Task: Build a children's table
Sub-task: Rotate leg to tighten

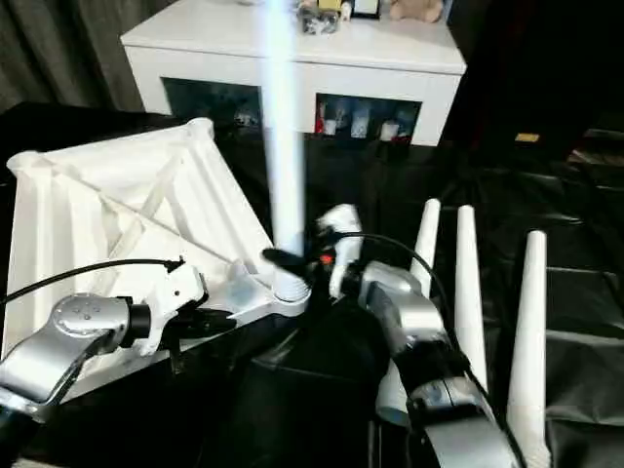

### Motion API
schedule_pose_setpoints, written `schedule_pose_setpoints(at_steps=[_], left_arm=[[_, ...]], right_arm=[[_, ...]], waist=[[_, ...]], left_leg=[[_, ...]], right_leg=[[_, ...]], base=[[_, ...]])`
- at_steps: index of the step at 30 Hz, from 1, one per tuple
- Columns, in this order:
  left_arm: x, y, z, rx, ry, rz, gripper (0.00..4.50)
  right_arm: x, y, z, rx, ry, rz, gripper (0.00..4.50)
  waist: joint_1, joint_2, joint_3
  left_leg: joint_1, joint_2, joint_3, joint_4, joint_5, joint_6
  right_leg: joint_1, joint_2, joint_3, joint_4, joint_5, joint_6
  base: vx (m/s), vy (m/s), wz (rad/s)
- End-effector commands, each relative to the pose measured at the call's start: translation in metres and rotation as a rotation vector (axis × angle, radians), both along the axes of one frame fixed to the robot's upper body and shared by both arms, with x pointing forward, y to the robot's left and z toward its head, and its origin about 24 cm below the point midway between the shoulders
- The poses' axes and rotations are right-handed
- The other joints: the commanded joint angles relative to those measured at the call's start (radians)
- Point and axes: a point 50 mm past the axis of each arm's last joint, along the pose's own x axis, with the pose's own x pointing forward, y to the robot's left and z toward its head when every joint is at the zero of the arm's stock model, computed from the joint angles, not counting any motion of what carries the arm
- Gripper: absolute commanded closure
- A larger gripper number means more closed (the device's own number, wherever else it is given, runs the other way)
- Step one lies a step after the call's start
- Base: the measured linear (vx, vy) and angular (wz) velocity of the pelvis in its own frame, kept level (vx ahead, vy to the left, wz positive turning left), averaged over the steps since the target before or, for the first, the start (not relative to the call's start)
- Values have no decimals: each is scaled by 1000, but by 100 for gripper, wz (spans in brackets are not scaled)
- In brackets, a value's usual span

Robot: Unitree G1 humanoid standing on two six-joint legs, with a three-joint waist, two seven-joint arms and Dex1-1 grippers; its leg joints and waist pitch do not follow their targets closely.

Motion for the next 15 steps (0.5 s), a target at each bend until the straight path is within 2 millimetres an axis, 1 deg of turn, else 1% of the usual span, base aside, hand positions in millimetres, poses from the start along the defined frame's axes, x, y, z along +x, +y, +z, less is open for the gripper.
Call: schedule_pose_setpoints(at_steps=[1,2,3,4,5,6,7,8,9,10,11,12,13,14,15], left_arm=[[-2,0,16,-77,-10,-66,406],[-2,2,20,-94,-12,-62,395],[0,6,26,-119,-26,-51,395],[1,7,30,-134,-33,-43,384],[6,10,42,-188,-66,-13,384],[12,12,59,-275,-100,19,360],[17,13,73,-354,-132,45,354],[21,14,81,-403,-151,59,354],[22,14,83,-412,-155,64,350],[27,14,89,-455,-172,91,340],[38,14,96,-479,-214,168,316],[47,14,99,-480,-243,235,316],[51,13,100,-482,-251,265,308],[56,12,101,-487,-257,301,308],[63,9,104,-510,-259,351,302]], right_arm=[[5,-11,34,94,-103,-21,263],[5,-12,39,116,-116,-14,263],[3,-13,46,126,-137,-8,263],[2,-13,49,125,-149,-4,263],[0,-13,52,107,-168,8,263],[-3,-13,55,68,-195,22,263],[-6,-11,56,37,-213,34,263],[-8,-10,57,19,-222,42,263],[-8,-9,57,15,-223,43,263],[-9,-8,57,-7,-232,47,264],[-11,-6,56,-59,-254,46,264],[-11,-4,56,-96,-269,38,264],[-10,-4,55,-108,-273,31,264],[-9,-4,55,-122,-275,20,264],[-8,-2,56,-130,-278,3,264]], waist=[[2,8,-70],[8,9,-78],[13,13,-79],[17,13,-75],[17,12,-72],[17,11,-65],[18,11,-63],[18,10,-57],[17,11,-50],[13,12,-41],[12,10,-38],[13,10,-37],[13,13,-41],[13,10,-44],[13,11,-45]], left_leg=[[-4,23,-3,-42,127,105],[-6,20,-5,-29,226,132],[-10,19,-4,-19,284,152],[-16,19,-1,-17,286,162],[-18,19,2,-17,257,160],[-21,22,5,-24,167,149],[-20,24,5,-27,122,137],[-17,27,6,-34,40,108],[-15,30,6,-42,-35,75],[-14,32,6,-51,-114,39],[-13,32,6,-54,-144,22],[-3,30,7,-54,-178,-1],[-3,29,6,-52,-165,-8],[-9,29,5,-51,-125,-7],[-16,28,3,-50,-95,-3]], right_leg=[[69,-51,47,-20,323,-282],[63,-44,44,-2,442,-288],[55,-39,40,7,506,-294],[50,-38,37,6,514,-296],[49,-39,37,4,487,-298],[49,-46,38,-7,390,-301],[49,-50,40,-11,332,-302],[48,-51,41,-21,219,-301],[49,-54,42,-31,105,-291],[49,-54,43,-41,-16,-269],[48,-54,44,-47,-73,-254],[45,-54,46,-58,-159,-227],[48,-55,48,-56,-157,-220],[52,-57,50,-54,-132,-209],[54,-55,49,-50,-101,-202]], base=[[0,0,0],[56,-7,0],[56,-7,0],[0,0,0],[0,0,0],[0,0,0],[0,0,0],[0,0,0],[0,0,0],[-67,-14,-1],[-72,-8,3],[-72,-8,3],[-55,-8,6],[0,0,0],[0,0,0]])
